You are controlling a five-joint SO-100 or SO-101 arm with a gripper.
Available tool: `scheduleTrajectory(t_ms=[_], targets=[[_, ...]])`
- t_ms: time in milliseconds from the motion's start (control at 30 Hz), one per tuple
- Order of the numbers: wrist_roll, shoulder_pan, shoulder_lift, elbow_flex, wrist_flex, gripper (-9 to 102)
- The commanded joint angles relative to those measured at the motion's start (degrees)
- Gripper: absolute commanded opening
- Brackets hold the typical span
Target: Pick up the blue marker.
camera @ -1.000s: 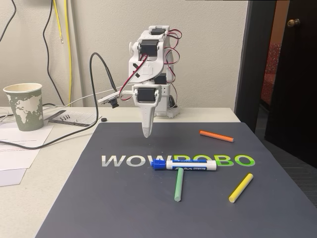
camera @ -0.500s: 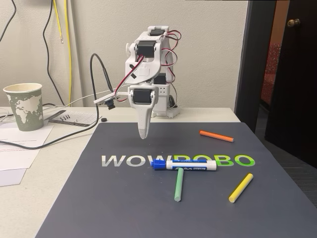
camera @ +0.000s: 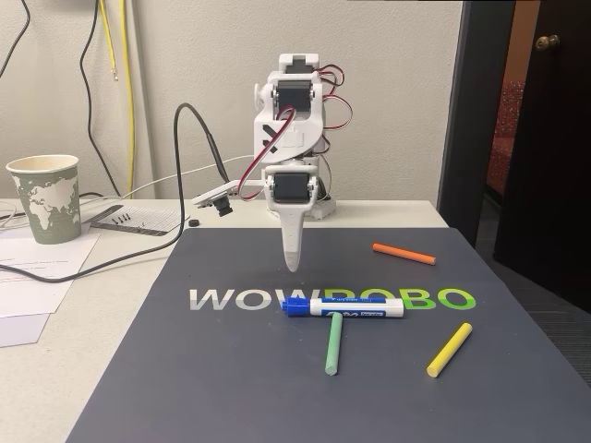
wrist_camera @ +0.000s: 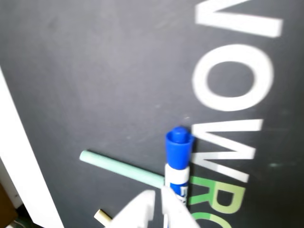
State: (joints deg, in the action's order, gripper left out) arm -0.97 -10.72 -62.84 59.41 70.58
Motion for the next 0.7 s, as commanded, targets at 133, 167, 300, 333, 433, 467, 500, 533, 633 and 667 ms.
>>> scheduleTrajectory(t_ms=[133, 167, 300, 333, 433, 467, 500, 533, 633, 667], targets=[[1.14, -1.93, 5.01, -14.85, 5.45, 0], [1.49, -2.02, 5.27, -15.38, 5.62, 0], [1.58, -2.72, 5.89, -16.0, 5.19, 0], [1.67, -2.99, 6.5, -17.05, 5.62, 0], [1.67, -3.96, 8.79, -20.92, 7.82, 0], [1.58, -4.22, 9.23, -21.71, 8.17, 0], [1.41, -4.48, 9.67, -22.41, 8.44, 0], [1.41, -4.75, 10.02, -22.94, 8.53, 0], [1.32, -5.27, 10.9, -23.82, 8.61, 0], [1.41, -5.36, 11.34, -24.26, 8.61, 0]])
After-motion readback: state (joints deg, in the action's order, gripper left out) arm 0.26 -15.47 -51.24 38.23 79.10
